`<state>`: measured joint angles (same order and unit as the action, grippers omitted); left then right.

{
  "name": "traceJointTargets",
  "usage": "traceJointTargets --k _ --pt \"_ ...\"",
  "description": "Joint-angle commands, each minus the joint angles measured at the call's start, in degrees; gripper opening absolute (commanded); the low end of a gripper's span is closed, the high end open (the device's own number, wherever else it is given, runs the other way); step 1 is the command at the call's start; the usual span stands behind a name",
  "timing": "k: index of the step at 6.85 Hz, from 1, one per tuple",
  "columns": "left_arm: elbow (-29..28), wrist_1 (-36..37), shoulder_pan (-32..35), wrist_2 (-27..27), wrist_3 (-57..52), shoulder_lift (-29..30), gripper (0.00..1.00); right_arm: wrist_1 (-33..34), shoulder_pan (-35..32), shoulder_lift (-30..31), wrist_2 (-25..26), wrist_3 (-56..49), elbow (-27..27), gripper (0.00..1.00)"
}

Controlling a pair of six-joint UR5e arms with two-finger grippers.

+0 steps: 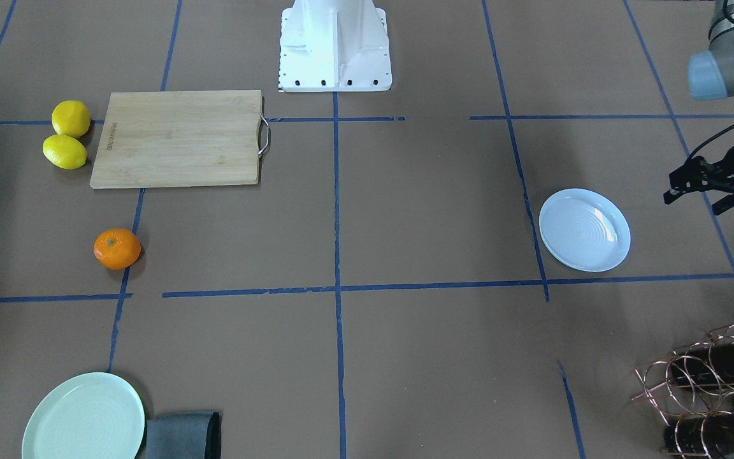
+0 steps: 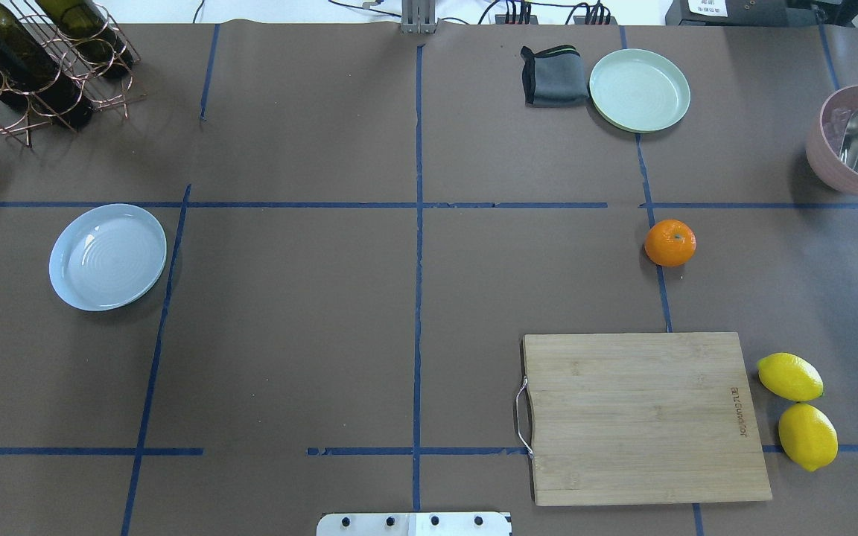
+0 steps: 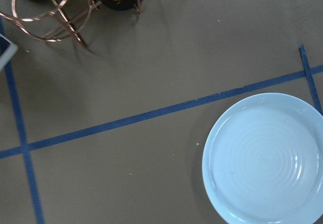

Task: Pick orange to plate
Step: 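Lower the left gripper to the rim of the white plate and grip it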

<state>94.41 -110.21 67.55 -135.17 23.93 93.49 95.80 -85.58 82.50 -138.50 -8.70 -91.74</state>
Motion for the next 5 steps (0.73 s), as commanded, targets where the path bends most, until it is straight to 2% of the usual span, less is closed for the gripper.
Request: traceJointTargets --k 1,5 --pt "-5.27 -3.43 -4.78 0.08 6.2 1.86 1.0 0.0 0.06 0.03 -0.02 0.0 -0.01 1.0" --pt "-9.24 -3.43 -9.19 2.08 6.65 3.8 0.97 0.0 0.06 0.03 0.07 0.0 -0.01 1.0"
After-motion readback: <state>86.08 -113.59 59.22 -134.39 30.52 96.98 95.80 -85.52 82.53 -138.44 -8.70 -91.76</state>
